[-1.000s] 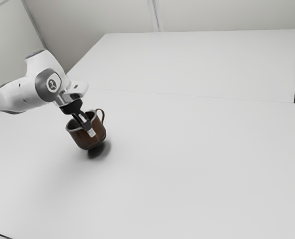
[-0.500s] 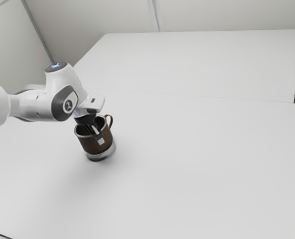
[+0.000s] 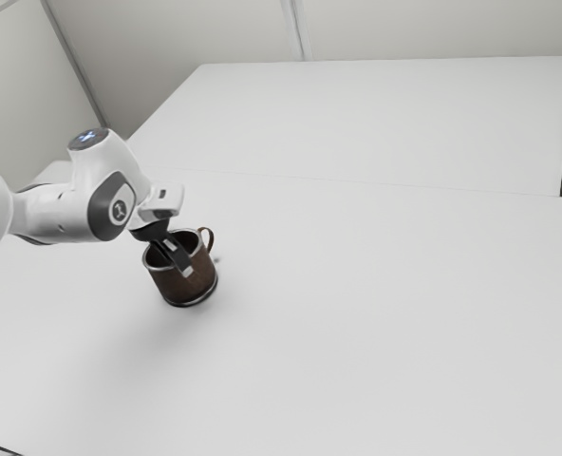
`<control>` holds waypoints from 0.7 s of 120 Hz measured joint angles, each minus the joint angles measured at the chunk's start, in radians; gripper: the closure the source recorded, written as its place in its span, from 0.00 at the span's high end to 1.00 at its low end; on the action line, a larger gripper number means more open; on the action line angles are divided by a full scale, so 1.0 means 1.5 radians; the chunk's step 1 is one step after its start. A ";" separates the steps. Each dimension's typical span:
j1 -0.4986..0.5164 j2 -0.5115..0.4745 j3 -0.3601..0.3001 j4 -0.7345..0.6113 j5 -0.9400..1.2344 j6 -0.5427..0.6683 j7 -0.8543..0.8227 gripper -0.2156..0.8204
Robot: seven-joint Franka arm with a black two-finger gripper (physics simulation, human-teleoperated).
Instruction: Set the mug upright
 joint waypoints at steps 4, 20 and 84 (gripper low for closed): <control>0.005 -0.001 -0.001 0.000 -0.001 0.001 -0.001 0.62; 0.023 -0.009 -0.011 0.000 -0.003 0.002 -0.004 0.70; -0.010 -0.094 -0.025 0.091 -0.009 -0.138 -0.033 0.78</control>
